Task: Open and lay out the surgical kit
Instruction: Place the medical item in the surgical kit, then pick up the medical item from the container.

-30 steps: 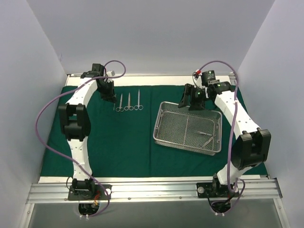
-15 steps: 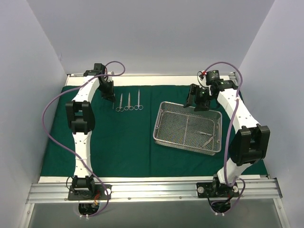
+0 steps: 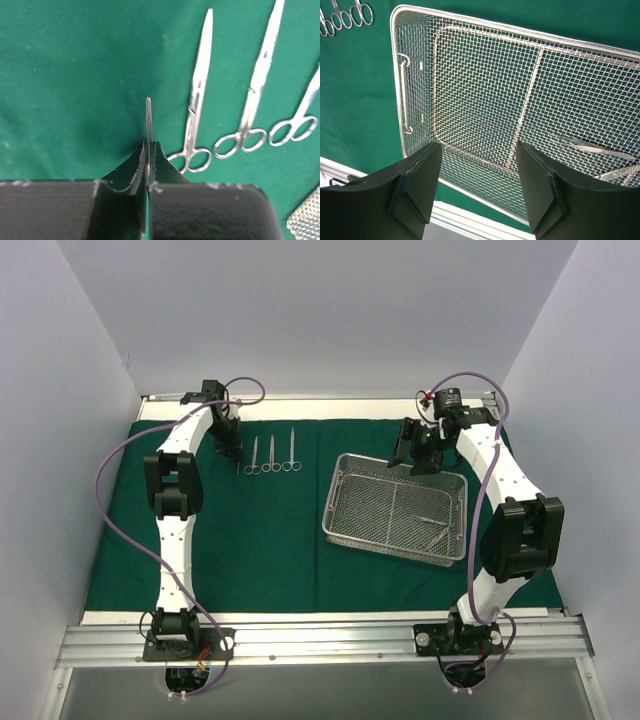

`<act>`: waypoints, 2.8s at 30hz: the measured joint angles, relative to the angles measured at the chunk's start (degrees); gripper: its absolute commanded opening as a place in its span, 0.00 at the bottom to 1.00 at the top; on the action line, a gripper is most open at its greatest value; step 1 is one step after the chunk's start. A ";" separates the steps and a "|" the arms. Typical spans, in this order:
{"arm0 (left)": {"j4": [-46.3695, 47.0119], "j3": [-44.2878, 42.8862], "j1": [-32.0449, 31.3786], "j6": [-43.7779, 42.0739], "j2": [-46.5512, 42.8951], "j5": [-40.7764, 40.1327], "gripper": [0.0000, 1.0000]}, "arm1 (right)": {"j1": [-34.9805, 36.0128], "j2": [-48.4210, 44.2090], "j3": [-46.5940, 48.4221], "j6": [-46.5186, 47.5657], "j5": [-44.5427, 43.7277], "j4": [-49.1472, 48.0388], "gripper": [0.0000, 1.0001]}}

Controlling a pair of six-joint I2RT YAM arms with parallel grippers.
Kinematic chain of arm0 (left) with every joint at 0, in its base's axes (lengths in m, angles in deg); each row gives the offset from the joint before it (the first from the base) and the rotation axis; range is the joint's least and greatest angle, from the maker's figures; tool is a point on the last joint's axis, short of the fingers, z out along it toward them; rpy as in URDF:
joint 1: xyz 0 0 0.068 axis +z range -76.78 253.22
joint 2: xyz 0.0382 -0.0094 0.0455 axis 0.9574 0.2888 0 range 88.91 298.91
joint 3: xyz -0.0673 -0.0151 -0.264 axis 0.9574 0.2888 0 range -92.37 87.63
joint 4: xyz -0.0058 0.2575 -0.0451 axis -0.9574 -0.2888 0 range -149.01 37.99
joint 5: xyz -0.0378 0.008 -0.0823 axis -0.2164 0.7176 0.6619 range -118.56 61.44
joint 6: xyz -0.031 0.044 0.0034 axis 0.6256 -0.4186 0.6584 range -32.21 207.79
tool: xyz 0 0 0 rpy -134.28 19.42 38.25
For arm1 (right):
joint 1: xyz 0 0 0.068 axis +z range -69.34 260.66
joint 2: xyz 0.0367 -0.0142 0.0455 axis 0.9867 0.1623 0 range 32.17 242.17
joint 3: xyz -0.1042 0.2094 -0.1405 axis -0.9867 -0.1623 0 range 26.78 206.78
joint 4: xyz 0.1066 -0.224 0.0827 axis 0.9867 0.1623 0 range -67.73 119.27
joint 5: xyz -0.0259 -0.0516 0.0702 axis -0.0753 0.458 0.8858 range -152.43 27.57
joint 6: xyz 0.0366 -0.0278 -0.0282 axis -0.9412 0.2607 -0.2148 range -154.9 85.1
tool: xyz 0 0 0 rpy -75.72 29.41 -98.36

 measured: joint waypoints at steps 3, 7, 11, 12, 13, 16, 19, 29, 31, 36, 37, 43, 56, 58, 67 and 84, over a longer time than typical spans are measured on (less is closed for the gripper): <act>-0.20 -0.33 0.00 -0.26 0.83 -0.09 0.06 | -0.15 0.02 0.09 0.66 -0.22 0.26 0.62; -0.17 -0.44 0.02 -0.85 0.92 -0.50 0.20 | -0.15 0.72 2.51 3.02 -4.04 3.39 0.64; -0.17 -0.44 0.00 -0.90 0.92 -0.61 0.29 | -0.35 0.98 3.67 7.17 -10.43 5.25 0.65; -0.17 -0.46 0.00 -0.87 0.92 -0.61 0.31 | -0.44 1.03 3.65 8.17 -11.98 5.75 0.64; -0.17 -0.48 -0.02 -0.85 0.92 -0.59 0.35 | -0.48 1.18 3.63 9.01 -13.51 6.14 0.65; -0.24 -0.74 0.00 -0.72 0.92 -0.68 0.38 | -0.52 1.62 3.15 11.28 -17.29 6.40 0.64; -0.22 -0.76 0.02 -0.59 0.92 -0.70 0.41 | -0.52 1.79 1.90 12.61 -19.50 6.45 0.64; -1.03 0.96 0.44 0.20 -1.64 -3.39 0.46 | -0.52 1.86 -0.11 17.55 -21.70 6.14 0.62; -0.28 4.50 0.76 0.85 -5.22 -3.89 0.46 | -0.52 1.86 -1.16 19.82 -21.88 6.03 0.59; 2.60 16.39 1.03 2.91 -17.73 -3.19 0.46 | -0.50 1.81 -7.74 25.79 -21.99 4.92 0.56; 3.52 18.62 0.94 3.41 -20.06 -2.78 0.46 | -0.48 1.81 -9.09 26.80 -21.99 4.79 0.54; 7.96 29.73 -0.20 5.42 -28.39 0.07 0.46 | 0.42 1.75 -13.49 31.10 -21.40 2.84 0.50; 8.87 30.29 0.39 6.64 -27.58 5.03 0.44 | 4.96 1.75 -17.22 35.91 -21.42 -4.46 0.44; 8.94 30.14 0.37 6.64 -27.58 5.16 0.44 | 4.96 2.25 -17.27 35.95 -21.42 -5.09 0.44; 8.87 30.14 0.37 6.58 -27.58 5.11 0.44 | 5.25 2.38 -20.52 35.87 -21.27 -6.86 0.42; 8.79 31.21 0.37 6.40 -28.02 5.18 0.44 | 6.47 2.73 -21.03 35.54 -21.94 -8.09 0.27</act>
